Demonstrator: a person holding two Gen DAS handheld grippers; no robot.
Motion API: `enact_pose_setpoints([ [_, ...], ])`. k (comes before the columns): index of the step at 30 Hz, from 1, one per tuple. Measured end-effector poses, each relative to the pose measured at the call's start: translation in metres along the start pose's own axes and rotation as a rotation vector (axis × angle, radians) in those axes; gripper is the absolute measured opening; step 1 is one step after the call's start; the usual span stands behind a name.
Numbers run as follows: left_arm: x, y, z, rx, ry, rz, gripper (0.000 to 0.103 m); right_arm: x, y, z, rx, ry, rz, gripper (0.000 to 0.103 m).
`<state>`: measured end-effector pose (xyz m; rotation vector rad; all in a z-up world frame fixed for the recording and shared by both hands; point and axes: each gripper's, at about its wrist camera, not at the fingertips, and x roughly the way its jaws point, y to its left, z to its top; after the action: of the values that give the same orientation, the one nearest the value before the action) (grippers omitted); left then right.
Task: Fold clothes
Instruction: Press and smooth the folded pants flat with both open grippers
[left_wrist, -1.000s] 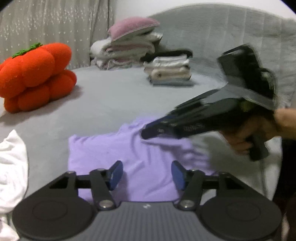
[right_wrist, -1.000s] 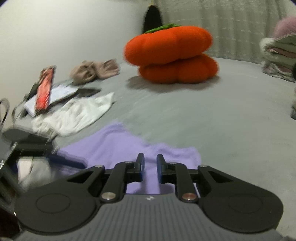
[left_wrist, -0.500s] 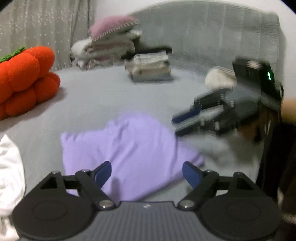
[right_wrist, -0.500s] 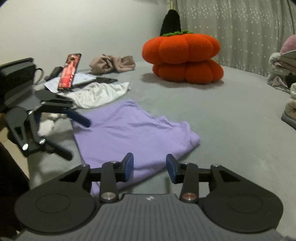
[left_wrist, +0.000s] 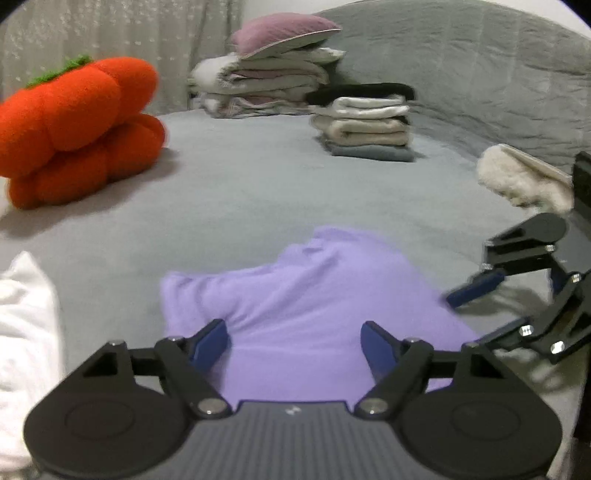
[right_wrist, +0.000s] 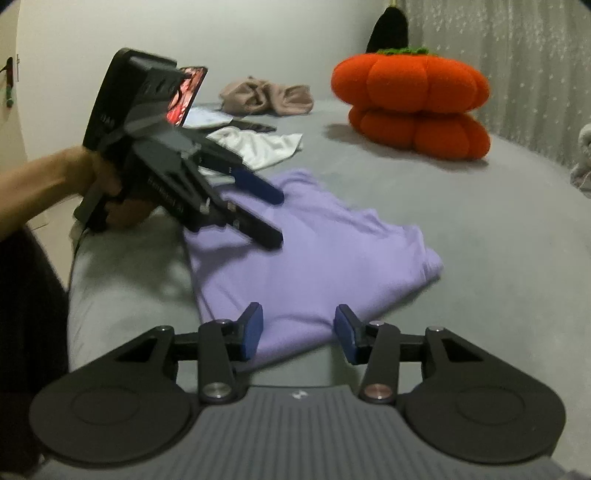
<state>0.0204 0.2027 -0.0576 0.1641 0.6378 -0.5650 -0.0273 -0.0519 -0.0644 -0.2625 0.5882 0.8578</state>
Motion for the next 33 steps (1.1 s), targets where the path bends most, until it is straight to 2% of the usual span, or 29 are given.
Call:
enact_pose_setpoints([
  [2, -0.004, 0.006, 0.004, -0.034, 0.002, 0.031, 0.081, -0.003, -0.006, 0.0, 0.02, 0.017, 0.014, 0.049],
  [4, -0.008, 0.01, 0.01, -0.067, -0.034, 0.014, 0.081, -0.007, -0.009, 0.005, 0.026, 0.024, 0.02, 0.049],
  [8, -0.009, 0.005, 0.023, -0.094, -0.114, -0.014, 0.081, -0.011, -0.012, 0.02, 0.056, -0.026, 0.011, 0.049],
  [10, 0.0, 0.0, 0.028, -0.095, -0.112, -0.017, 0.08, -0.005, -0.016, 0.028, 0.074, -0.042, -0.028, 0.049],
  [13, 0.016, -0.009, 0.032, -0.079, -0.084, -0.006, 0.065, 0.009, -0.021, 0.036, 0.081, -0.045, -0.089, 0.049],
  [15, 0.031, -0.012, 0.033, -0.072, -0.041, 0.025, 0.057, 0.02, -0.025, 0.039, 0.094, -0.044, -0.107, 0.049],
  [17, 0.041, -0.012, 0.031, -0.068, -0.02, 0.07, 0.056, 0.03, -0.029, 0.041, 0.108, -0.043, -0.123, 0.049],
  [21, 0.046, -0.007, 0.027, -0.081, -0.027, 0.14, 0.058, 0.048, -0.038, 0.037, 0.14, -0.022, -0.127, 0.049],
  [25, 0.039, 0.006, 0.023, -0.112, -0.039, 0.254, 0.059, 0.046, -0.048, 0.03, 0.173, -0.031, -0.109, 0.049],
  [26, 0.037, 0.011, 0.021, -0.133, -0.033, 0.279, 0.063, 0.044, -0.048, 0.03, 0.174, -0.03, -0.113, 0.049],
  [27, 0.036, 0.017, 0.019, -0.157, -0.027, 0.295, 0.067, 0.042, -0.048, 0.029, 0.175, -0.03, -0.116, 0.049],
  [29, 0.029, 0.023, 0.017, -0.196, -0.032, 0.302, 0.067, 0.038, -0.048, 0.029, 0.178, -0.028, -0.124, 0.049],
  [33, 0.012, 0.015, 0.02, -0.159, -0.063, 0.345, 0.069, 0.031, -0.042, 0.035, 0.173, -0.039, -0.152, 0.051],
])
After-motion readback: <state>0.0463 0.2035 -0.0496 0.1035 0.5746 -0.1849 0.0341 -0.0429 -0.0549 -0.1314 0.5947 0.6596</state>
